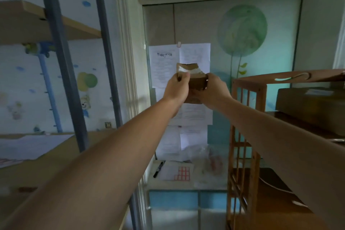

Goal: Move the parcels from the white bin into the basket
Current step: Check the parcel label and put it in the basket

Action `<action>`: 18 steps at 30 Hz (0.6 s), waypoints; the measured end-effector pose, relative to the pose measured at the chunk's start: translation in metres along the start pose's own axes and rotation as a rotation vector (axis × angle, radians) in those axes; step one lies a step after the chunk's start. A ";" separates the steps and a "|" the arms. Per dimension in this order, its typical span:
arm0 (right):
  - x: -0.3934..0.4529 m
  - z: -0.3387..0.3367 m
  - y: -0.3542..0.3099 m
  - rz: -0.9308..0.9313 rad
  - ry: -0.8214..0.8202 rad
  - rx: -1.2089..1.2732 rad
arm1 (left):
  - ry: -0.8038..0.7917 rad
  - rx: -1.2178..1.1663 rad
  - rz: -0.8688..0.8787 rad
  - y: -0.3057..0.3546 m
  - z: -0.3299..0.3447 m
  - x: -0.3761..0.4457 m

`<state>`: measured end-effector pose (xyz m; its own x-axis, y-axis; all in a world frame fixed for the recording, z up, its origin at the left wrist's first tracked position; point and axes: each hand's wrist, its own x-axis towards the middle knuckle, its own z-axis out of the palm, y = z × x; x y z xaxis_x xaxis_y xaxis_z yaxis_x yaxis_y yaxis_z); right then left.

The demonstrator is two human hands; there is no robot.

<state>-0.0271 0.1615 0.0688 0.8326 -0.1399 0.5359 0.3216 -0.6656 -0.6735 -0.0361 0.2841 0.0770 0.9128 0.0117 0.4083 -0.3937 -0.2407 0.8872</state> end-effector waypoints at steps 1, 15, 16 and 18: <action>-0.006 0.005 -0.002 0.011 -0.002 0.038 | -0.012 -0.033 0.003 -0.004 -0.008 -0.004; -0.068 0.057 -0.025 0.129 -0.007 0.315 | -0.077 -0.234 0.068 -0.070 -0.066 -0.053; -0.070 0.059 -0.025 0.112 0.009 0.310 | -0.072 -0.216 0.073 -0.072 -0.068 -0.054; -0.074 0.064 -0.024 0.085 0.034 0.319 | -0.068 -0.195 0.096 -0.077 -0.072 -0.056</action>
<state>-0.0674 0.2346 0.0124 0.8486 -0.2137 0.4839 0.3808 -0.3881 -0.8392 -0.0650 0.3722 0.0016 0.8727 -0.0693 0.4833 -0.4867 -0.0448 0.8724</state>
